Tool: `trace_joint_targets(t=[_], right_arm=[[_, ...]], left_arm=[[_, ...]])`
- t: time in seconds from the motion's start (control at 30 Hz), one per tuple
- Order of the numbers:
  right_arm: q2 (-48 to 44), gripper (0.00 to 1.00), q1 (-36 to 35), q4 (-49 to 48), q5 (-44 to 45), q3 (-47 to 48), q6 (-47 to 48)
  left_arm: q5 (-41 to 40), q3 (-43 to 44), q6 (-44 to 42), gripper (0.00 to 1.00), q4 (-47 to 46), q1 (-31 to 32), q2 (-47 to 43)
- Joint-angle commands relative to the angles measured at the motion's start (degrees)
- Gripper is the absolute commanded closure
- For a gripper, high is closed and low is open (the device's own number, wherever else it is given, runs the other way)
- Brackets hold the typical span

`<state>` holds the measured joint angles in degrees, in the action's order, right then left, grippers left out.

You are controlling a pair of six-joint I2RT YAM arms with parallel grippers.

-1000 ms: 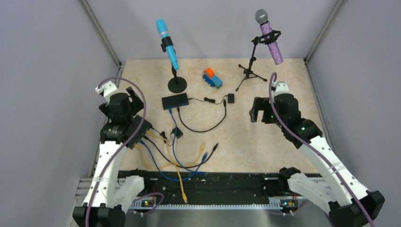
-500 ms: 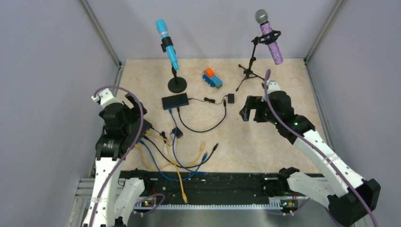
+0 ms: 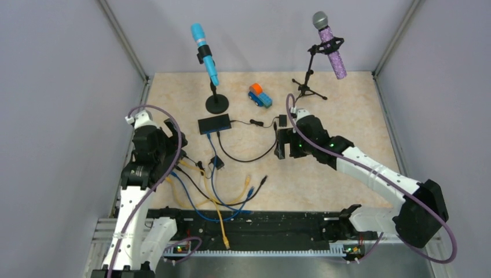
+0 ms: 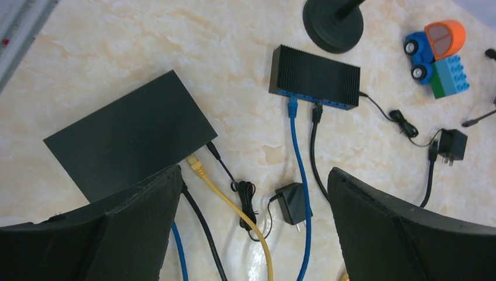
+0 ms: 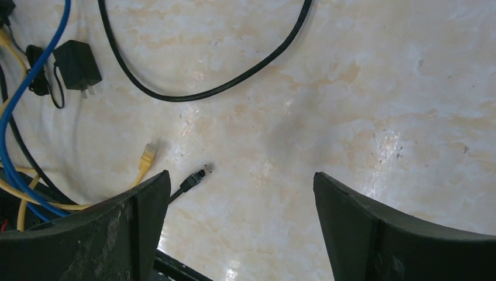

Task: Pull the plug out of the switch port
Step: Move the switch port to the center of the board.

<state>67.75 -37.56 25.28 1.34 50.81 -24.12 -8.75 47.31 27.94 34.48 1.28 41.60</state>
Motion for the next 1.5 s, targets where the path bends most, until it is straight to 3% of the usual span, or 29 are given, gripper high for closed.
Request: trace_joint_targets(t=[0.0,0.2,0.47,0.67,0.87,1.13,1.47], right_arm=[[4.54,0.10,-1.19,-3.55,-0.39,3.87,-0.37],[10.39,0.19,-1.27,-6.65,-1.87,4.96,-2.79],[16.19,0.20,-1.28,-8.60,-4.77,7.42,-3.25],[19.13,0.22,-1.28,-10.46,-6.50,8.24,-4.64],[22.26,0.16,-1.29,-13.63,-7.64,9.53,-8.91],[27.20,0.20,-1.28,-17.73,-7.26,13.91,-14.44],[43.52,0.25,-0.54,-15.26,-8.31,32.39,-15.15]], left_arm=[[5.76,-0.64,-1.11,0.01,-1.78,-0.14,3.54],[14.38,-1.07,-1.85,0.01,-5.98,-0.09,8.86],[23.33,2.01,-2.35,0.06,-10.29,-0.11,23.50],[23.10,8.13,-2.51,0.09,-10.75,-0.06,35.62],[23.09,14.31,-4.15,0.09,-14.56,-0.13,44.77],[20.81,23.63,-6.45,0.12,-12.99,-0.81,56.33],[25.01,23.84,-6.32,0.18,-14.31,-2.94,62.70]])
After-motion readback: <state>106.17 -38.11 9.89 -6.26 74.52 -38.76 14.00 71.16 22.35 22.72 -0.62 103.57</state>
